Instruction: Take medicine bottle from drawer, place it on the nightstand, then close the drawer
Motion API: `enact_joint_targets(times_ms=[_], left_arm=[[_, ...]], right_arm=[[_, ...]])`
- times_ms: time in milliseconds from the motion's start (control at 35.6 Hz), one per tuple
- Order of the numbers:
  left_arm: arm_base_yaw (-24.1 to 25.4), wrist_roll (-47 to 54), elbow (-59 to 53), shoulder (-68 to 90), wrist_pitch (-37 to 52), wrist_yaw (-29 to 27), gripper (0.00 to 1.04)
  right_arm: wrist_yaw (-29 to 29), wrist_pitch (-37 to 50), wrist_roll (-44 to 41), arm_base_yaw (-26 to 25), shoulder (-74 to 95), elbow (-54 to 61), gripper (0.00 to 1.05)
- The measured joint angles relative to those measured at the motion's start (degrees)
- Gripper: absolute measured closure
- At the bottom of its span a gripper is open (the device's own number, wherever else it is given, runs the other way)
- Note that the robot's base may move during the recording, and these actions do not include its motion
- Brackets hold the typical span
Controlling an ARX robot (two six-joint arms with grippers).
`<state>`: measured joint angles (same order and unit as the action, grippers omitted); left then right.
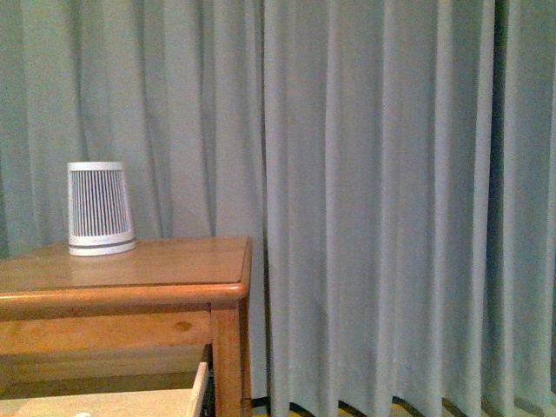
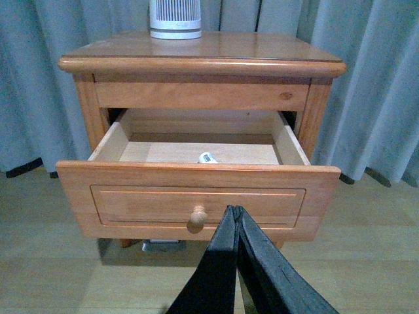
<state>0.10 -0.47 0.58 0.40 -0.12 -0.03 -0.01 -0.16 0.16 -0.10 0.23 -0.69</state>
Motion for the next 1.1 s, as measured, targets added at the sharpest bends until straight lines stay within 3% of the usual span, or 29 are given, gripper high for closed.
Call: enact_joint_targets(times_ms=[56, 590, 1096], left_arm=[[0.0, -0.02, 0.0, -0.04, 0.0, 0.02, 1.01], [0.0, 0.04, 0.0, -0.04, 0.0, 0.17, 0.07], [-0.02, 0.24, 0.04, -0.28, 0.13, 0.02, 0.07]], right_arm=[[0.0, 0.0, 0.0, 0.0, 0.0, 0.0, 0.07], [0.17, 0.0, 0.0, 0.0, 0.0, 0.0, 0.07], [0.0, 0.11, 0.0, -0.02, -0.02, 0.0, 0.07]])
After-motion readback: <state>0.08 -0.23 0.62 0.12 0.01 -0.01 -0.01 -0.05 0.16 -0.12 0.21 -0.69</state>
